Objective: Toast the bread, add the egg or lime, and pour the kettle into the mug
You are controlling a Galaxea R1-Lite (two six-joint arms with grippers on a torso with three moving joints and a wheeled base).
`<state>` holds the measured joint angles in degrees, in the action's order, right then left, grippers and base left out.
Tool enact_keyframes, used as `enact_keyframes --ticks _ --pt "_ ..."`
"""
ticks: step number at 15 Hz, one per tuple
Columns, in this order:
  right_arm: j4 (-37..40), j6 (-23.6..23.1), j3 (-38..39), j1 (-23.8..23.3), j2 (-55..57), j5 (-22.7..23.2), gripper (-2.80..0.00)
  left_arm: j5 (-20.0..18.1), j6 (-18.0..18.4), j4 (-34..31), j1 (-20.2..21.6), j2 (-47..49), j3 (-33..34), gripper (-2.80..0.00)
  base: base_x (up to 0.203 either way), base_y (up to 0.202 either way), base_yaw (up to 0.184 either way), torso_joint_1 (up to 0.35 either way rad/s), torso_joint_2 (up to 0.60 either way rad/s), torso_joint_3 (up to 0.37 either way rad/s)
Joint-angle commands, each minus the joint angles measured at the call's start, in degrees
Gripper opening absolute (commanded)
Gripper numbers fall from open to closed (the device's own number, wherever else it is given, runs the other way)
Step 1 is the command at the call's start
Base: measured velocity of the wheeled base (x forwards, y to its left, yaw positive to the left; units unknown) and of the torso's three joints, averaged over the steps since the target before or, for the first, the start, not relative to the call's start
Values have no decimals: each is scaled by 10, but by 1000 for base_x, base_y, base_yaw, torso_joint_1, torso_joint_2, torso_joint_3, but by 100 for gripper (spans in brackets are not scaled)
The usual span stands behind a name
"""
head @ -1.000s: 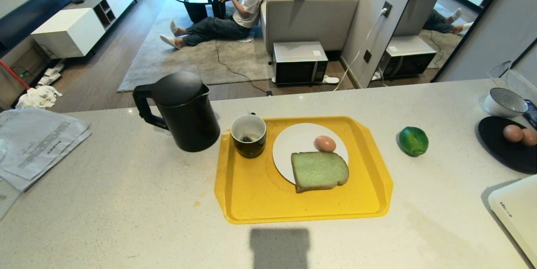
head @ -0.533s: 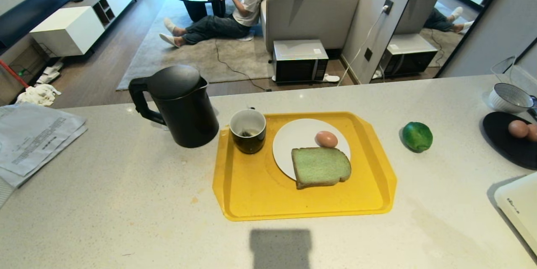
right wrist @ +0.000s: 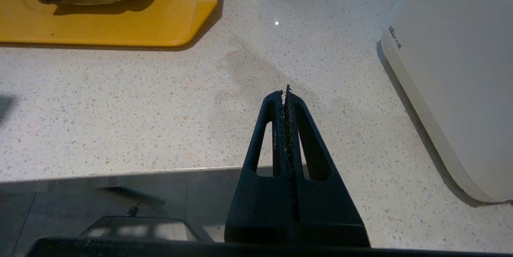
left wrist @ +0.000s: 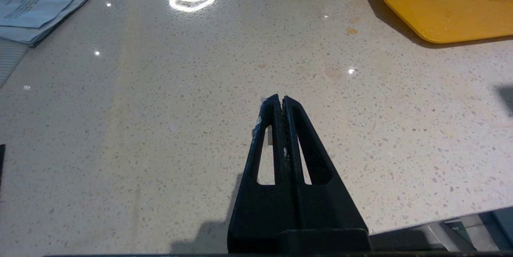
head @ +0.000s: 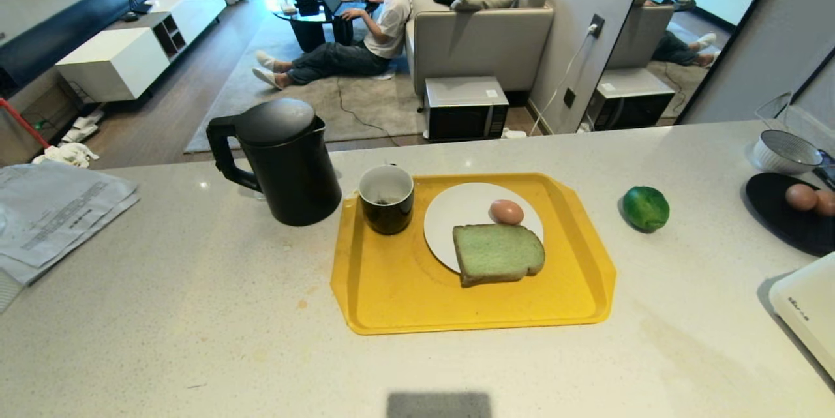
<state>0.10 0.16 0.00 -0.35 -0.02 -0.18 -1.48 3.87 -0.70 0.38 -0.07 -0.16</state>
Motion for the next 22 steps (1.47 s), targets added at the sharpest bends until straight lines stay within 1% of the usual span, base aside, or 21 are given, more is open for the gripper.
enact_keyframes --ticks 1,3,6,8,22 --pt "0 0 1 0 -1 0 -280 -1 0 0 1 1 0 -280 0 0 0 -162 308 339" --pt "0 0 1 0 0 0 -280 -2 -2 0 0 1 1 -280 0 0 0 -173 317 310" --pt "0 0 1 0 -1 0 -280 0 -9 0 0 0 1 -280 0 0 0 -122 233 152" --pt "0 0 1 0 -1 0 -280 0 -13 0 0 0 1 -280 0 0 0 -12 37 25" --pt "0 0 1 0 -1 0 -280 0 -13 0 1 0 1 -280 0 0 0 0 0 0"
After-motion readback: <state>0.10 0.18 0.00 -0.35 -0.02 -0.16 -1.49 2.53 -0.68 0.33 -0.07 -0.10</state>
